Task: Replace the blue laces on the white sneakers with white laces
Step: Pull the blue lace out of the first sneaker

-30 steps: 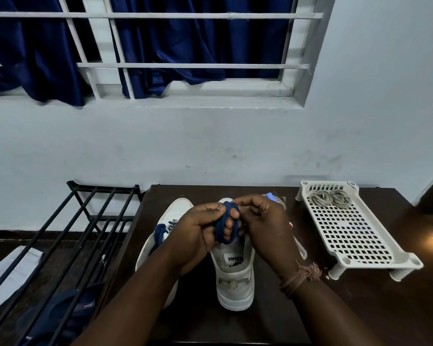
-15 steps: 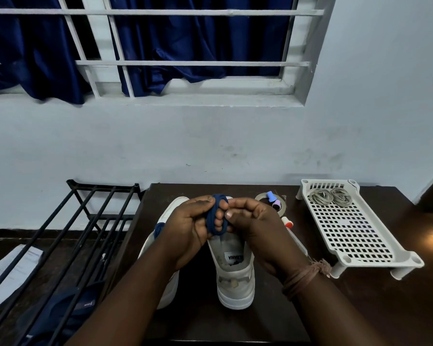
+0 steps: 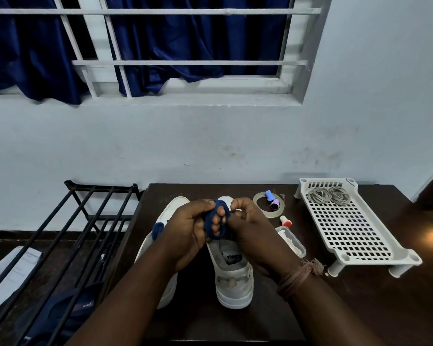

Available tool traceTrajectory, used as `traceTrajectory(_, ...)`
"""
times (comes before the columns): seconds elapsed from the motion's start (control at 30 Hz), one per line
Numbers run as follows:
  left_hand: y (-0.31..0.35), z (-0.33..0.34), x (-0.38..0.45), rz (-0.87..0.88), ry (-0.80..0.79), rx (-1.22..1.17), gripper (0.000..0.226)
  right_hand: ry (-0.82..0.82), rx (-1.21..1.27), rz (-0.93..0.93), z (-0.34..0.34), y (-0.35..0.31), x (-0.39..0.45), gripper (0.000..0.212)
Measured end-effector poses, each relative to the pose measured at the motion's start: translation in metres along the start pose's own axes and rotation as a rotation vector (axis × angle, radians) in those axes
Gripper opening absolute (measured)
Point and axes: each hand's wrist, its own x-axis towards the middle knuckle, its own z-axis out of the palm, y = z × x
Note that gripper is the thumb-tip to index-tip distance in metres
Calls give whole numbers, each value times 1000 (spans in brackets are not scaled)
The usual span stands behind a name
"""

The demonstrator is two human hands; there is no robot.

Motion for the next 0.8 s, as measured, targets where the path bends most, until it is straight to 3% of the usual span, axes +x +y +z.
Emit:
traceTrajectory(0.13, 2, -4, 1, -8, -10, -75, 19, 68, -198, -109, -4, 0, -1, 26)
traceTrajectory(0.33, 4, -1, 3, -2, 0, -82, 23, 46, -145, -141, 4, 4, 0, 17)
traceTrajectory(0.43, 3, -3, 4, 3, 1, -127, 21, -16, -150, -145, -1, 0, -3, 23)
traceTrajectory(0.63, 3, -8, 7, -12, 18, -166, 24, 53, -516, -350, -7, 0, -2, 30)
traceTrajectory(0.8, 2, -10, 8, -59, -9, -179, 19, 123, -784, -605, -12, 0, -3, 18)
